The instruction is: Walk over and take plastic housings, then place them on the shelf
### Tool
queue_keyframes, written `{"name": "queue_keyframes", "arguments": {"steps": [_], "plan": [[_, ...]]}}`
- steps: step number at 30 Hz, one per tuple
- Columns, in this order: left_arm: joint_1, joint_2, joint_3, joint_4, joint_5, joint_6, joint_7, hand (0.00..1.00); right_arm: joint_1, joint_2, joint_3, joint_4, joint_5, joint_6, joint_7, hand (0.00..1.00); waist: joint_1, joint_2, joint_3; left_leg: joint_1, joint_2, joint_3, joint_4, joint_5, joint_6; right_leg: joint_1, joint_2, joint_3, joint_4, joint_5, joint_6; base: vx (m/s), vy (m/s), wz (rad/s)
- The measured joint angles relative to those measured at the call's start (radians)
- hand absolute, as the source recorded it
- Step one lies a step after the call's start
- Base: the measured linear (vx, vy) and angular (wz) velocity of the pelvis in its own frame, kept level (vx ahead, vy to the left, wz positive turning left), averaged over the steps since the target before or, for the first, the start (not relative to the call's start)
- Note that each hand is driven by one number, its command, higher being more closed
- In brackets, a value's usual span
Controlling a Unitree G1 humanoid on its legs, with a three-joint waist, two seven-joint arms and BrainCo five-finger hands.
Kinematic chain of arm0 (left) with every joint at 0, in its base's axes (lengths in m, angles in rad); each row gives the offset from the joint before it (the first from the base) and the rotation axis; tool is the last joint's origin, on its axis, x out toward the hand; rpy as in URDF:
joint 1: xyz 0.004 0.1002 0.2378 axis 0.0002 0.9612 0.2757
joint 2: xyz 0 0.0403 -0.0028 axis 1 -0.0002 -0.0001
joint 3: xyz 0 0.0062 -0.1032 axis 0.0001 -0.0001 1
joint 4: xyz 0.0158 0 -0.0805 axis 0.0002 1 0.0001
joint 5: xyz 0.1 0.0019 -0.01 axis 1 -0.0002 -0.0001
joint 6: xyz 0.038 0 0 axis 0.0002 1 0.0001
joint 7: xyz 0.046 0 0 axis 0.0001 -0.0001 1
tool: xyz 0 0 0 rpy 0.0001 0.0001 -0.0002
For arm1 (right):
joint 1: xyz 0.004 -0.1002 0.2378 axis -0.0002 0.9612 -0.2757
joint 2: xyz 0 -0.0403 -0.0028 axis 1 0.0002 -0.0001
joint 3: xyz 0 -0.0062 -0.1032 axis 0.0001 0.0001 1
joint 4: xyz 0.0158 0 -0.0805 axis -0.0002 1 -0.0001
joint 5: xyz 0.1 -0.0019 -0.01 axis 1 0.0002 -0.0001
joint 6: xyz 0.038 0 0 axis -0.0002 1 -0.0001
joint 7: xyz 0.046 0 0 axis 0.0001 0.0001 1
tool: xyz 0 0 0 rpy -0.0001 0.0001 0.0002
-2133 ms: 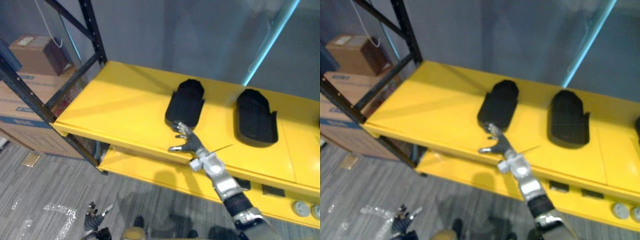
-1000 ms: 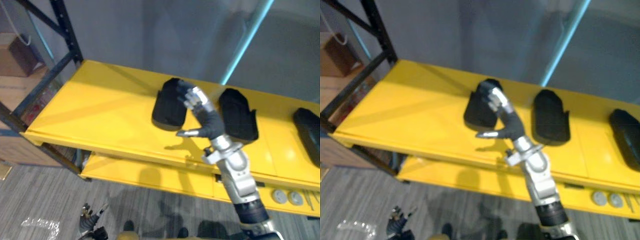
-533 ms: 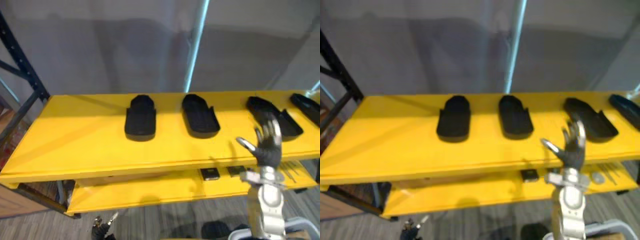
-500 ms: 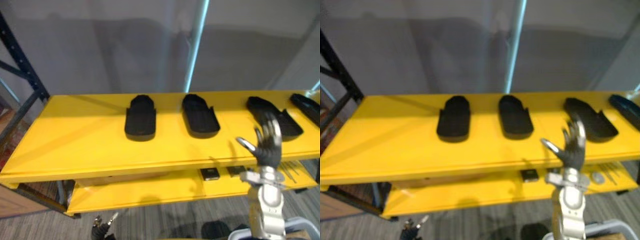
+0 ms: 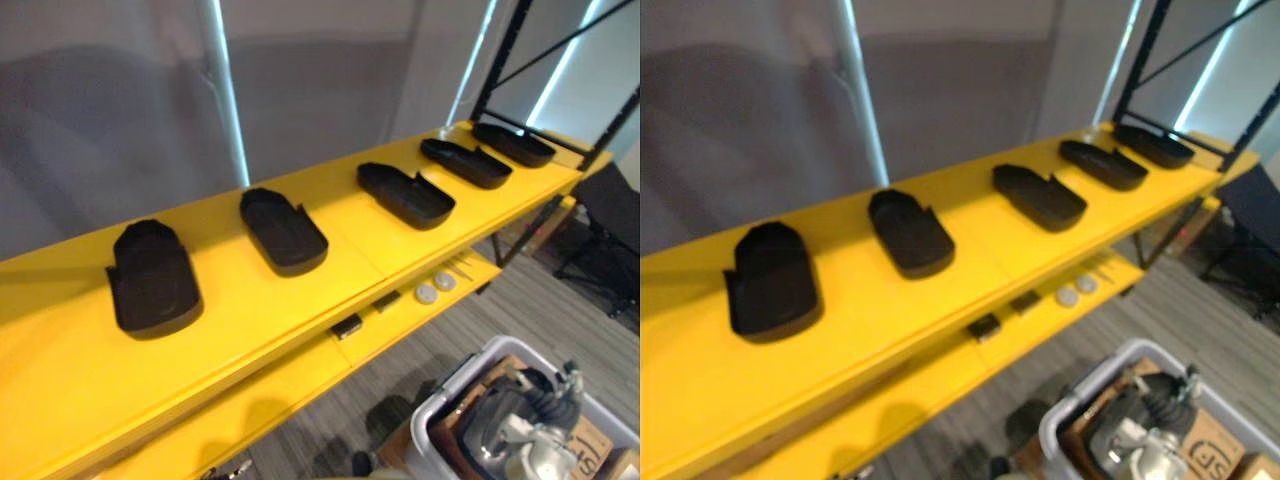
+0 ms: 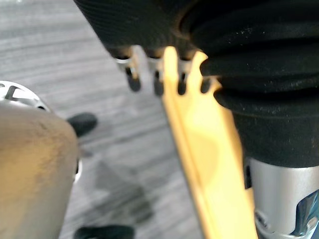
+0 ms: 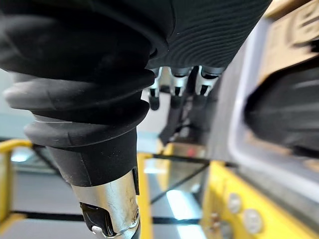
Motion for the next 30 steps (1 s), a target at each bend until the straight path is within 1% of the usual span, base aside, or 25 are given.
{"name": "queue_keyframes", "arguments": {"steps": [2, 4, 5, 6, 8, 9, 12, 13, 15, 16, 17, 18, 19, 20, 21, 22, 23, 24, 25, 26, 27, 28, 29, 30], "plan": [[-0.004, 0.000, -0.004, -0.003, 0.006, 0.001, -0.008, 0.00, -0.016, 0.000, 0.035, 0.018, -0.002, -0.019, -0.002, 0.00, -0.005, 0.009, 0.023, -0.001, 0.005, 0.008, 0.017, -0.009, -0.003, 0.000, 0.001, 0.001, -0.003, -0.001, 0.000, -0.08, -0.003, -0.09], [0.000, 0.005, -0.008, -0.005, 0.013, 0.010, -0.018, 0.00, -0.023, 0.002, 0.064, 0.035, -0.023, -0.034, -0.010, 0.00, 0.001, 0.016, 0.026, 0.001, 0.018, 0.029, 0.031, -0.017, -0.007, -0.001, 0.010, 0.003, -0.010, -0.011, -0.013, -0.09, -0.024, -0.18], [0.000, 0.007, -0.017, -0.005, 0.020, 0.014, -0.022, 0.00, -0.024, 0.003, 0.070, 0.035, -0.028, -0.038, -0.015, 0.00, 0.001, 0.018, 0.027, 0.002, 0.022, 0.031, 0.032, -0.017, -0.008, -0.001, 0.013, -0.001, -0.013, -0.014, -0.017, -0.08, -0.058, -0.16], [-0.001, 0.013, -0.033, -0.006, 0.045, 0.017, -0.031, 0.00, -0.031, 0.006, 0.071, 0.035, -0.028, -0.045, -0.019, 0.00, 0.004, 0.024, 0.031, 0.004, 0.036, 0.043, 0.043, -0.022, -0.014, -0.001, 0.025, -0.002, -0.018, -0.023, -0.022, -0.05, -0.058, -0.17], [-0.001, 0.013, -0.036, -0.005, 0.054, 0.018, -0.036, 0.00, -0.032, 0.006, 0.071, 0.035, -0.029, -0.053, -0.019, 0.00, 0.007, 0.030, 0.036, 0.015, 0.046, 0.063, 0.050, -0.024, -0.018, 0.000, 0.031, -0.012, -0.018, -0.024, -0.025, -0.03, -0.052, -0.28], [-0.001, 0.012, -0.046, -0.005, 0.074, 0.019, -0.040, 0.00, -0.032, 0.006, 0.072, 0.035, -0.030, -0.065, -0.019, 0.00, 0.007, 0.036, 0.037, 0.020, 0.057, 0.090, 0.062, -0.027, -0.022, 0.000, 0.038, -0.025, -0.018, -0.022, -0.029, -0.02, -0.053, -0.28], [0.000, 0.010, -0.067, -0.005, 0.078, 0.015, -0.043, 0.00, -0.028, 0.001, 0.092, 0.035, -0.039, -0.078, -0.017, 0.00, 0.005, 0.047, 0.044, 0.038, 0.063, 0.124, 0.065, -0.026, -0.027, 0.002, 0.059, 0.001, -0.009, -0.008, -0.032, 0.01, -0.040, -0.38], [0.000, 0.008, -0.068, -0.004, 0.078, 0.009, -0.045, 0.00, -0.033, 0.001, 0.117, 0.035, -0.054, -0.085, -0.013, 0.00, 0.005, 0.052, 0.047, 0.049, 0.065, 0.148, 0.073, -0.022, -0.033, 0.005, 0.066, 0.018, -0.008, -0.006, -0.034, 0.00, -0.012, -0.50], [-0.002, 0.009, -0.071, -0.006, 0.077, -0.011, -0.045, 0.00, -0.033, -0.005, 0.144, 0.035, -0.069, -0.091, 0.005, 0.00, 0.005, 0.048, 0.055, 0.050, 0.067, 0.152, 0.120, -0.021, -0.034, 0.002, 0.064, 0.040, 0.002, -0.006, -0.034, -0.03, -0.022, -0.58], [-0.001, 0.008, -0.070, -0.008, 0.076, -0.023, -0.044, 0.00, -0.035, -0.012, 0.171, 0.036, -0.069, -0.103, 0.020, 0.00, 0.011, 0.042, 0.058, 0.035, 0.072, 0.099, 0.192, -0.022, -0.031, -0.002, 0.058, 0.068, 0.016, -0.006, -0.034, -0.04, -0.044, -0.58], [0.000, 0.009, -0.070, -0.009, 0.071, -0.037, -0.043, 0.00, -0.040, -0.016, 0.187, 0.036, -0.069, -0.110, 0.032, 0.00, 0.013, 0.037, 0.061, 0.012, 0.081, 0.029, 0.265, -0.035, -0.004, -0.003, 0.057, 0.089, 0.024, -0.007, -0.034, -0.03, -0.059, -0.59], [0.001, 0.014, -0.070, -0.011, 0.064, -0.049, -0.042, 0.00, -0.047, -0.021, 0.201, 0.038, -0.069, -0.114, 0.041, 0.00, 0.015, 0.033, 0.063, -0.012, 0.084, -0.037, 0.315, -0.058, 0.045, -0.004, 0.046, 0.105, 0.025, -0.007, -0.034, -0.02, 0.004, -0.60], [0.003, 0.011, -0.072, -0.017, 0.042, -0.068, -0.037, 0.00, -0.073, -0.042, 0.226, 0.055, -0.074, -0.125, 0.057, 0.00, 0.025, 0.036, 0.067, -0.047, 0.063, -0.189, 0.354, -0.118, 0.100, -0.015, 0.046, 0.145, 0.024, -0.004, -0.029, -0.06, 0.089, -0.82], [0.003, 0.006, -0.077, -0.022, 0.010, -0.089, -0.036, 0.00, -0.111, -0.062, 0.241, 0.086, -0.081, -0.128, 0.073, 0.00, 0.041, 0.045, 0.061, -0.079, 0.026, -0.330, 0.356, -0.158, 0.127, -0.031, 0.046, 0.181, 0.016, -0.001, -0.024, -0.11, 0.191, -0.86], [0.004, 0.005, -0.092, -0.035, -0.008, -0.098, -0.035, 0.00, -0.128, -0.071, 0.251, 0.098, -0.081, -0.129, 0.078, 0.00, 0.047, 0.047, 0.060, -0.093, 0.013, -0.382, 0.359, -0.173, 0.132, -0.040, 0.046, 0.195, 0.013, 0.005, -0.023, -0.12, 0.189, -0.63], [0.002, 0.003, -0.122, -0.051, -0.018, -0.117, -0.033, 0.00, -0.152, -0.084, 0.268, 0.108, -0.081, -0.130, 0.087, 0.00, 0.058, 0.050, 0.058, -0.101, -0.009, -0.457, 0.349, -0.196, 0.122, -0.055, 0.041, 0.205, 0.010, 0.018, -0.009, -0.16, 0.254, -0.32], [-0.008, 0.002, -0.159, -0.071, -0.026, -0.130, -0.031, 0.00, -0.177, -0.091, 0.274, 0.108, -0.080, -0.137, 0.090, 0.00, 0.066, 0.053, 0.055, -0.108, -0.025, -0.477, 0.334, -0.218, 0.108, -0.076, 0.039, 0.208, 0.009, 0.043, 0.017, -0.14, 0.216, -0.14], [-0.016, 0.003, -0.174, -0.079, -0.028, -0.135, -0.030, 0.00, -0.190, -0.091, 0.279, 0.108, -0.080, -0.141, 0.090, 0.00, 0.066, 0.046, 0.063, -0.113, -0.031, -0.475, 0.333, -0.230, 0.104, -0.080, 0.029, 0.208, 0.005, 0.050, 0.023, -0.21, 0.271, 0.11], [-0.031, 0.004, -0.196, -0.084, -0.031, -0.149, -0.030, 0.00, -0.202, -0.092, 0.288, 0.108, -0.079, -0.150, 0.087, 0.00, 0.068, 0.033, 0.069, -0.138, -0.049, -0.484, 0.337, -0.254, 0.105, -0.099, 0.009, 0.201, 0.006, 0.062, 0.040, -0.19, 0.230, 0.30], [-0.040, 0.004, -0.215, -0.092, -0.031, -0.165, -0.030, 0.00, -0.207, -0.091, 0.288, 0.108, -0.076, -0.152, 0.082, 0.00, 0.069, 0.020, 0.078, -0.156, -0.067, -0.512, 0.348, -0.276, 0.114, -0.111, -0.009, 0.194, 0.016, 0.069, 0.049, -0.22, 0.262, 0.32], [-0.041, 0.003, -0.226, -0.111, -0.030, -0.169, -0.031, 0.00, -0.205, -0.091, 0.289, 0.112, -0.064, -0.152, 0.067, 0.00, 0.072, 0.024, 0.095, -0.163, -0.079, -0.529, 0.379, -0.294, 0.126, -0.120, -0.018, 0.190, 0.041, 0.069, 0.049, -0.16, 0.197, 0.12], [-0.036, 0.004, -0.229, -0.123, -0.029, -0.170, -0.031, 0.00, -0.201, -0.091, 0.289, 0.115, -0.063, -0.152, 0.062, 0.00, 0.075, 0.020, 0.101, -0.165, -0.083, -0.528, 0.399, -0.302, 0.134, -0.124, -0.020, 0.191, 0.061, 0.069, 0.049, -0.13, 0.133, -0.07], [-0.035, 0.004, -0.229, -0.127, -0.028, -0.169, -0.031, 0.00, -0.200, -0.091, 0.288, 0.115, -0.063, -0.152, 0.057, 0.00, 0.077, 0.026, 0.108, -0.168, -0.086, -0.529, 0.419, -0.311, 0.140, -0.128, -0.021, 0.190, 0.080, 0.069, 0.049, -0.18, 0.130, -0.28], [-0.034, 0.007, -0.229, -0.139, -0.028, -0.158, -0.033, 0.00, -0.183, -0.089, 0.288, 0.115, -0.056, -0.161, 0.046, 0.00, 0.077, 0.044, 0.121, -0.168, -0.093, -0.524, 0.456, -0.341, 0.161, -0.143, -0.026, 0.187, 0.126, 0.069, 0.049, -0.19, 0.116, -0.28]]}}
